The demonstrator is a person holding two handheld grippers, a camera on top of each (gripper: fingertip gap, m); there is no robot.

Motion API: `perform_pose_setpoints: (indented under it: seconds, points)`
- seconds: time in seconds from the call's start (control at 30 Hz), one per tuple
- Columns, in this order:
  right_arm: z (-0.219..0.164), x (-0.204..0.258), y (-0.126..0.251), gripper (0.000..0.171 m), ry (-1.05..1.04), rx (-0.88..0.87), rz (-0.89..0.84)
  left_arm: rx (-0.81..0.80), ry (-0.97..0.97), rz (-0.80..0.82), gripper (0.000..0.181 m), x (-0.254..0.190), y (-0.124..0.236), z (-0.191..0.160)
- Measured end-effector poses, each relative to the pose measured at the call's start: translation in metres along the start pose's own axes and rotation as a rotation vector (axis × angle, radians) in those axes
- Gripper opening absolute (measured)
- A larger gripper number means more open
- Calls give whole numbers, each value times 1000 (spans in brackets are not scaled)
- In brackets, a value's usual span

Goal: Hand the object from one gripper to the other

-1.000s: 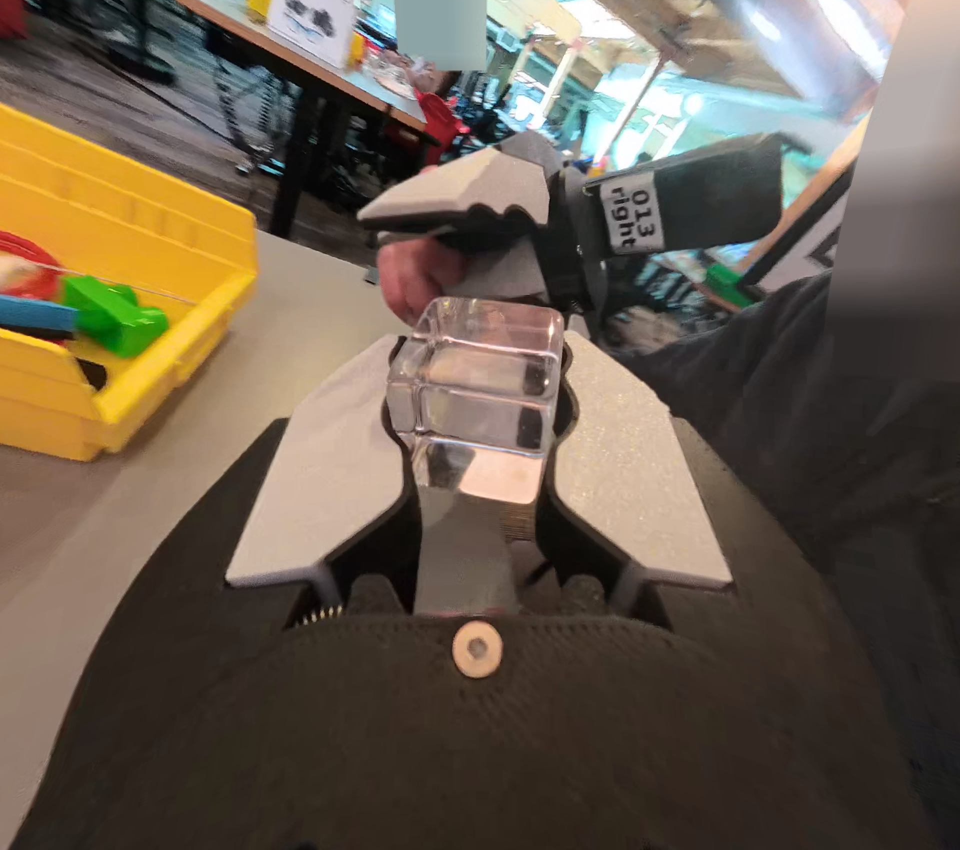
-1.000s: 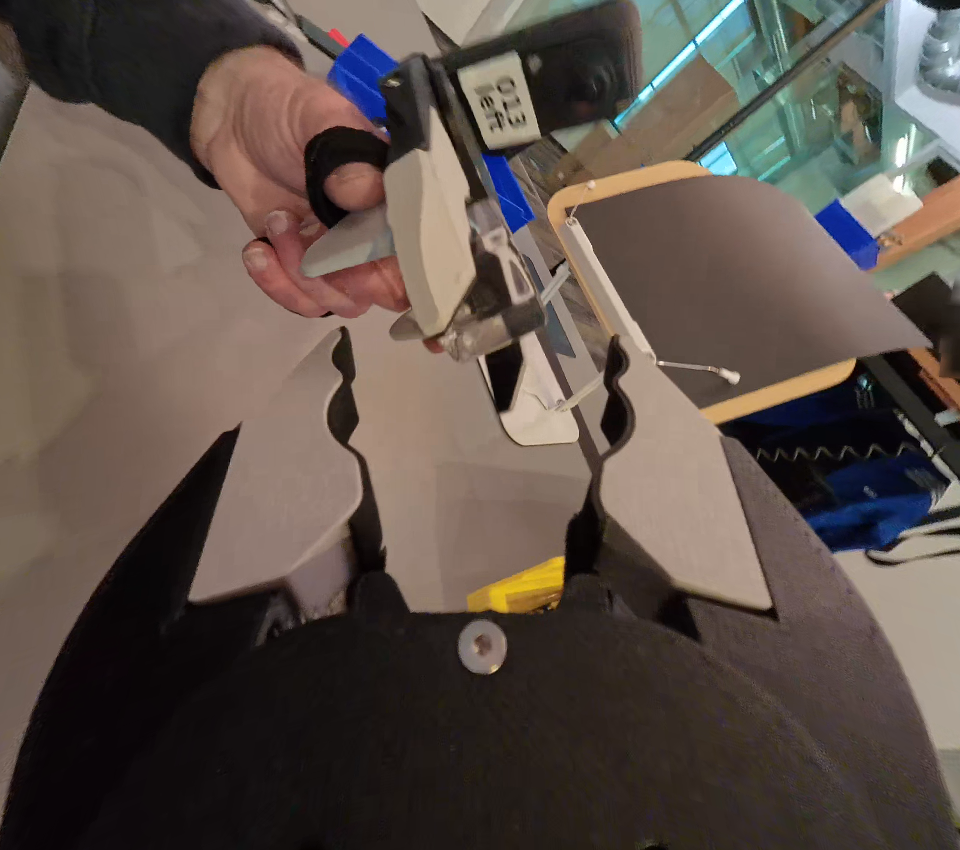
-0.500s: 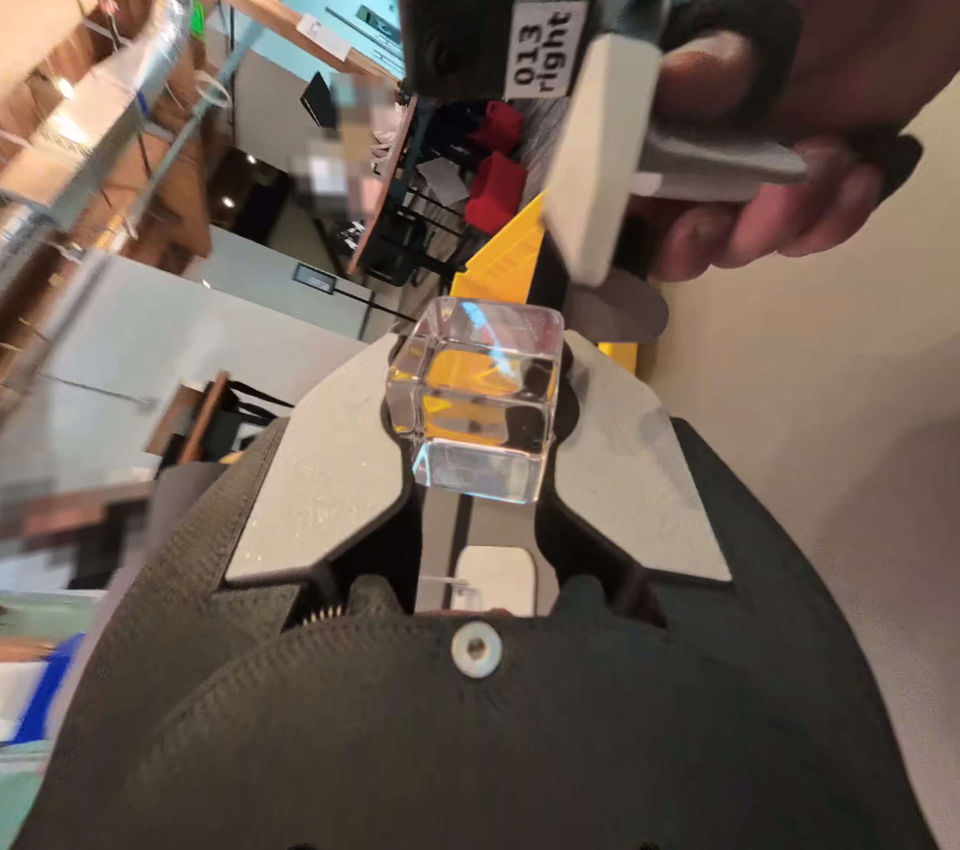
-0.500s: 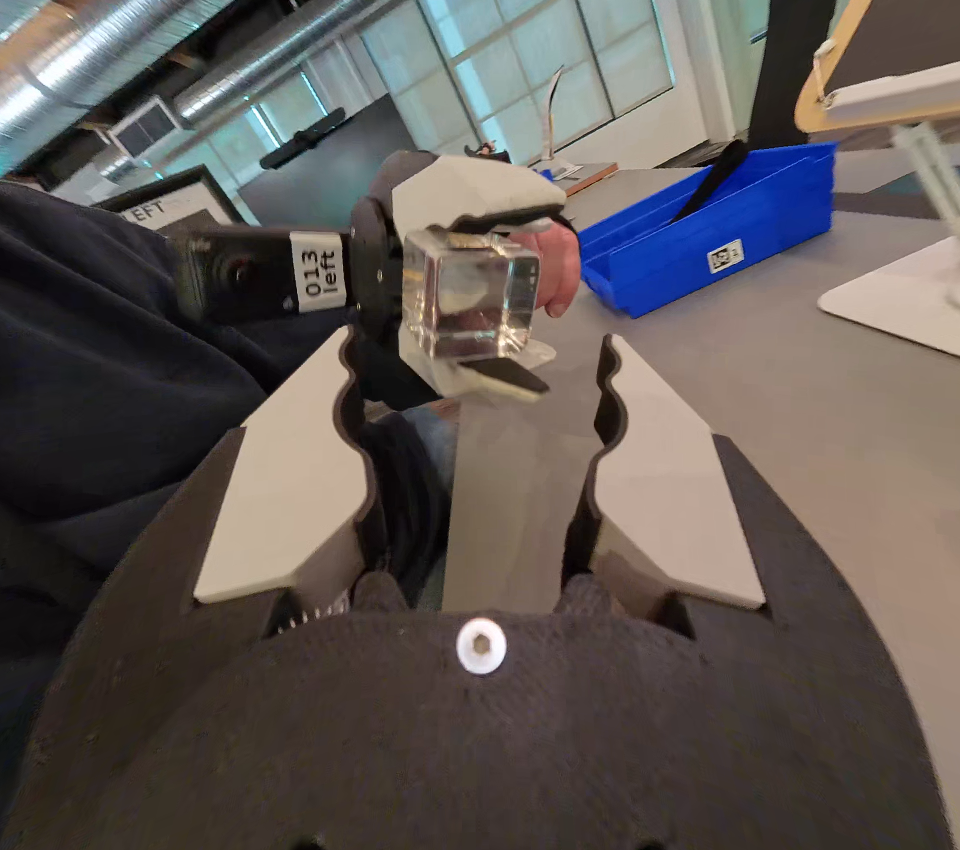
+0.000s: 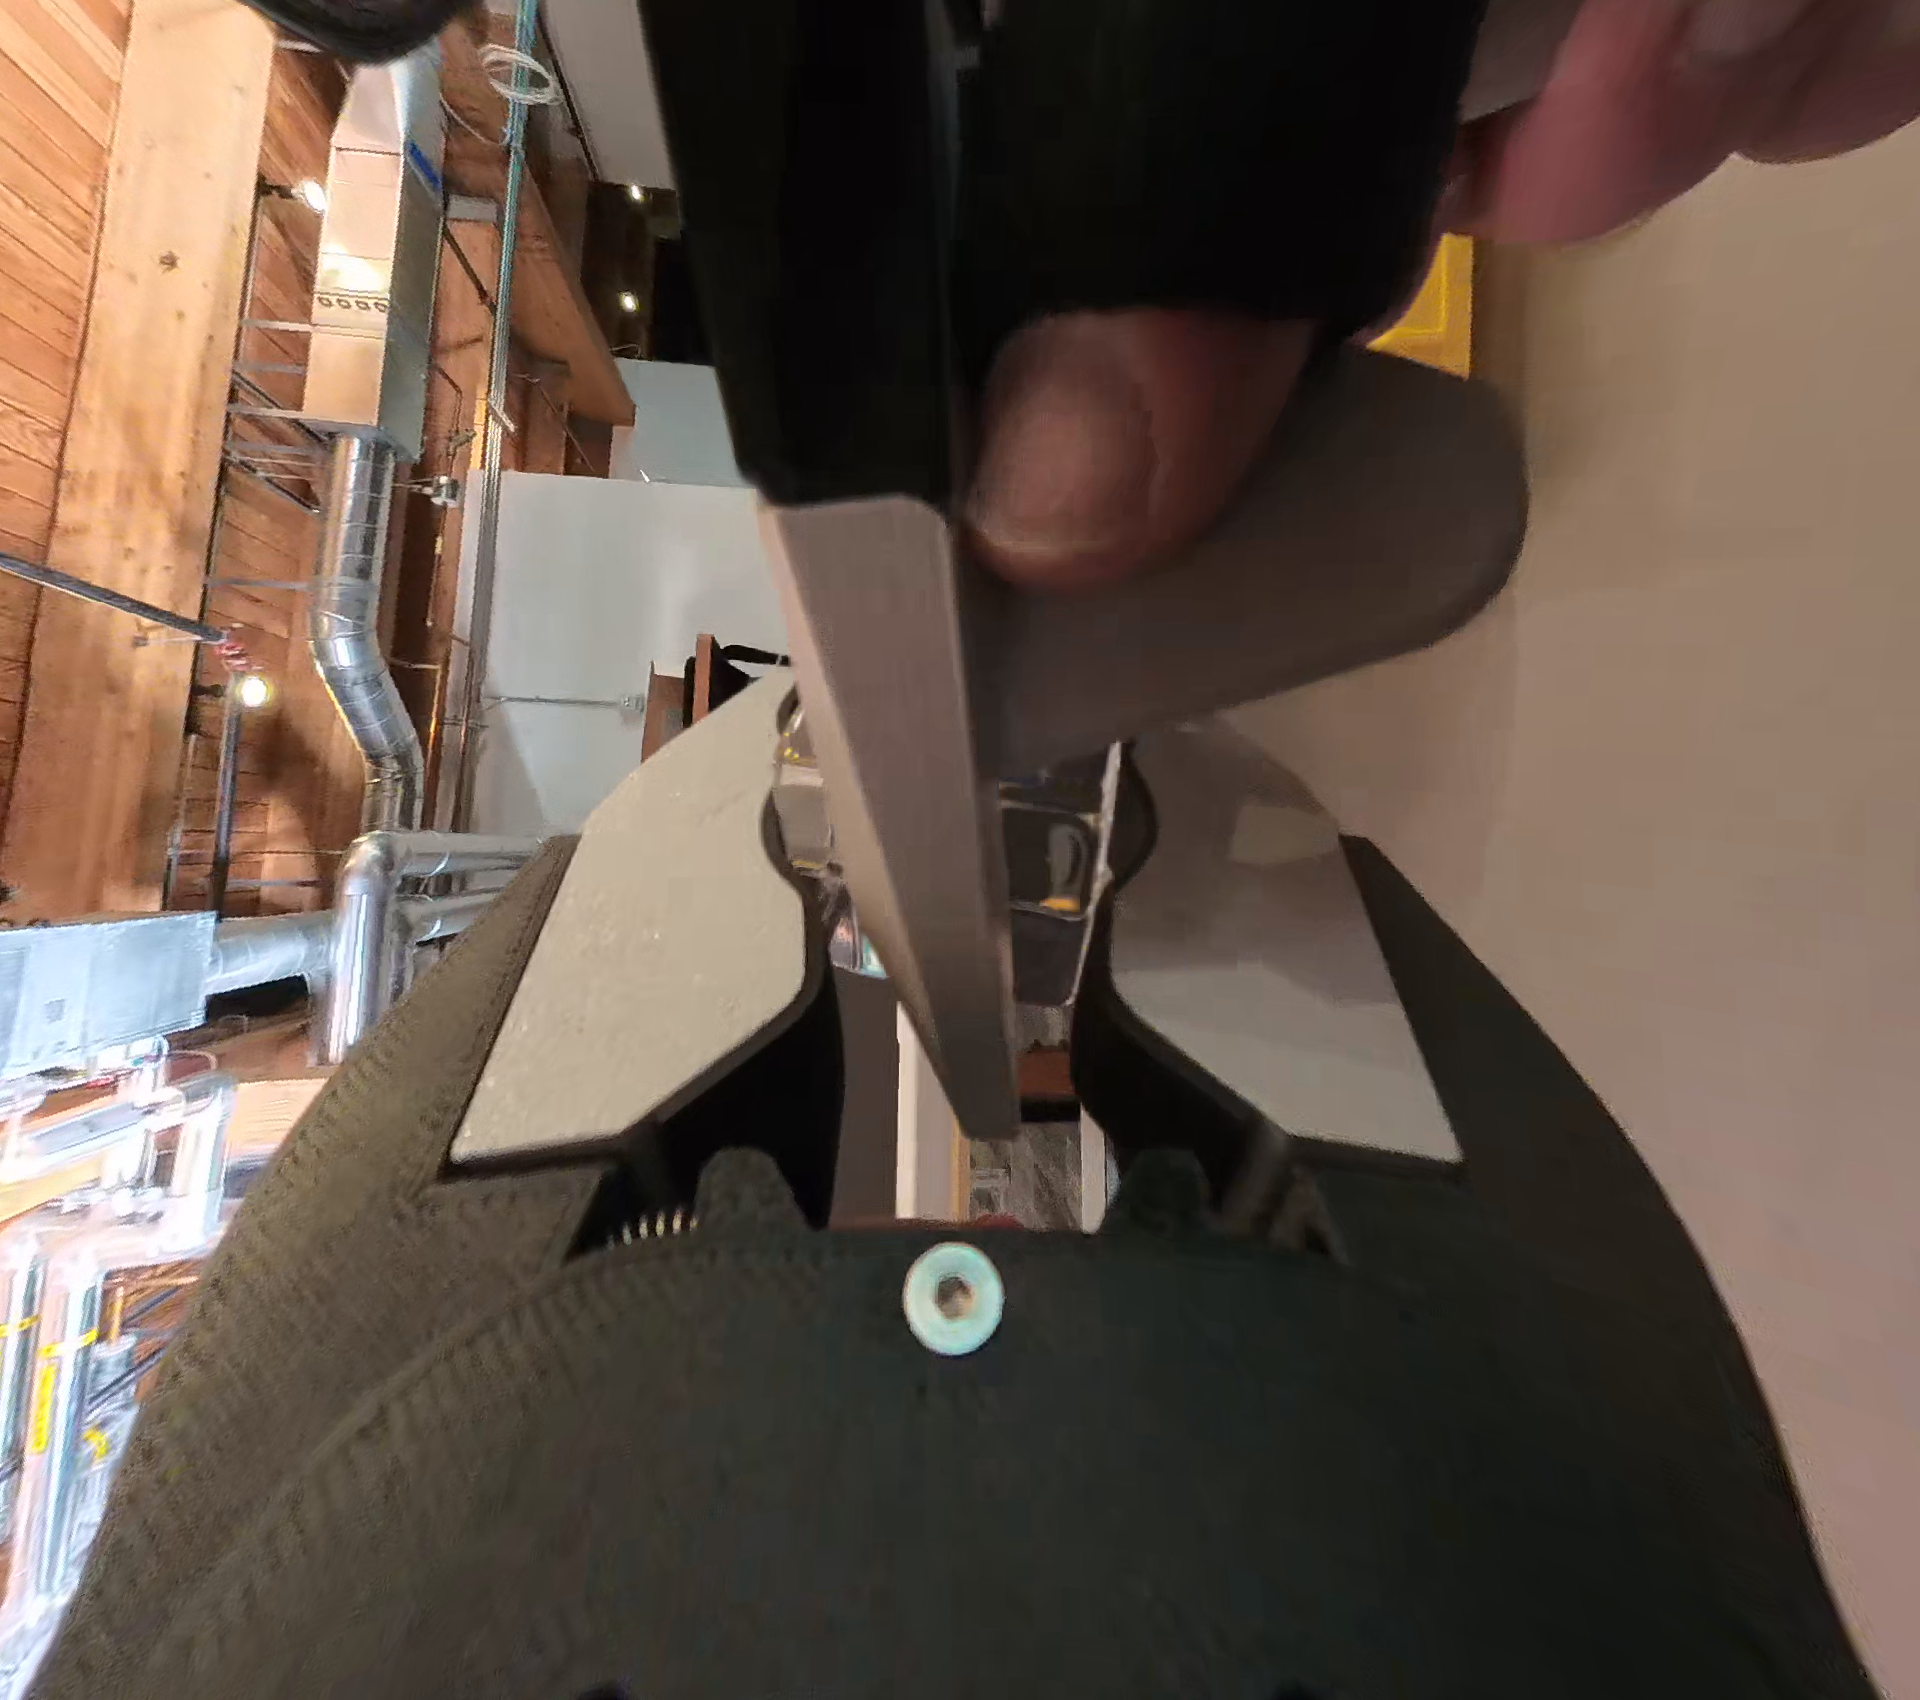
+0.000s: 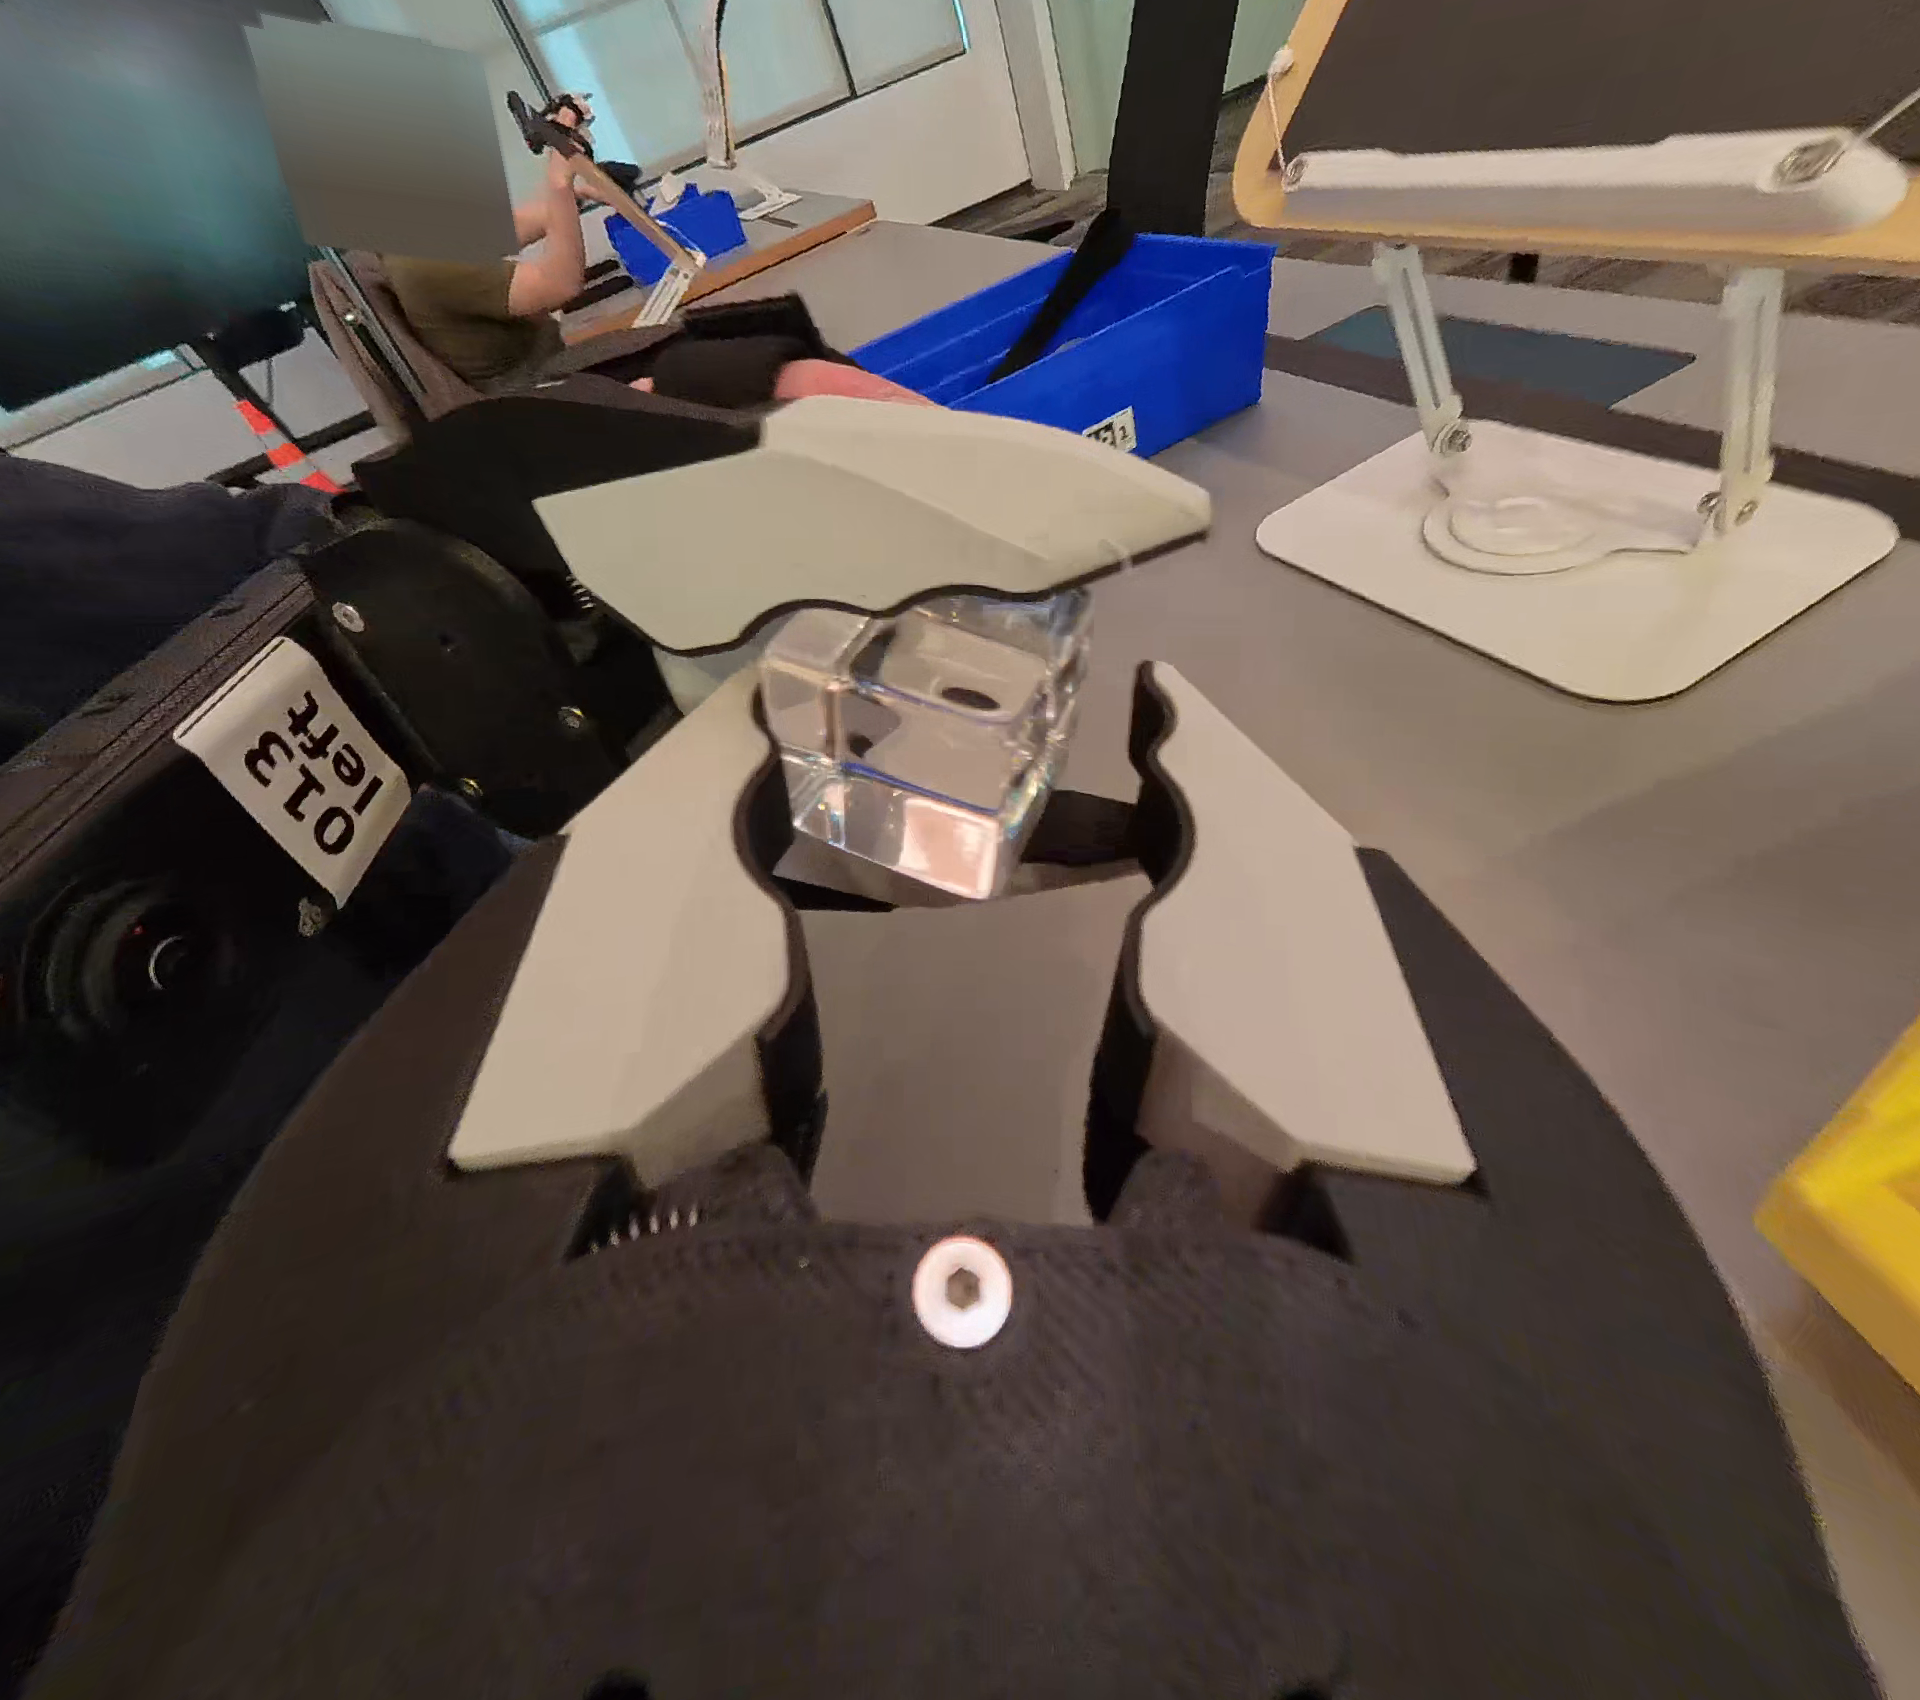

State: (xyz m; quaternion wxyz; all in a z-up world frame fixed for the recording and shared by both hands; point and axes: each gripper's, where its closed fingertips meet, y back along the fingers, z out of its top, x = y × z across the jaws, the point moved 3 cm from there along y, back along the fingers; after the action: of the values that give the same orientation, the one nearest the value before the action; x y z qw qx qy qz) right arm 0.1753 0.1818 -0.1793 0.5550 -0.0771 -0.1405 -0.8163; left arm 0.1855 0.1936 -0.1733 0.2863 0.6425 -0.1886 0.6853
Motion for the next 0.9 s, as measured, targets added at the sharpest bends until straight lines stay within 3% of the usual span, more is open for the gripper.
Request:
perform_pose_setpoints:
  seconds: [0.07, 0.27, 0.5, 0.67, 0.9]
  points:
    - [1, -1, -1, 49, 27, -15, -49, 40, -2, -1, 52, -1, -3, -5]
    - [-1, -8, -2, 47, 82, -1, -147, 117, -25, 8, 51, -3, -8, -11]
    - [13, -13, 18, 46, 76, -135, -58, -51, 163, -90, 55, 13, 11, 0]
    - [22, -7, 31, 46, 215, -224, 54, -206, 640, -268, 62, 30, 27, -9]
    - [12, 1, 29, 46, 542, -139, 57, -458, 1405, -765, 74, 32, 35, -4]
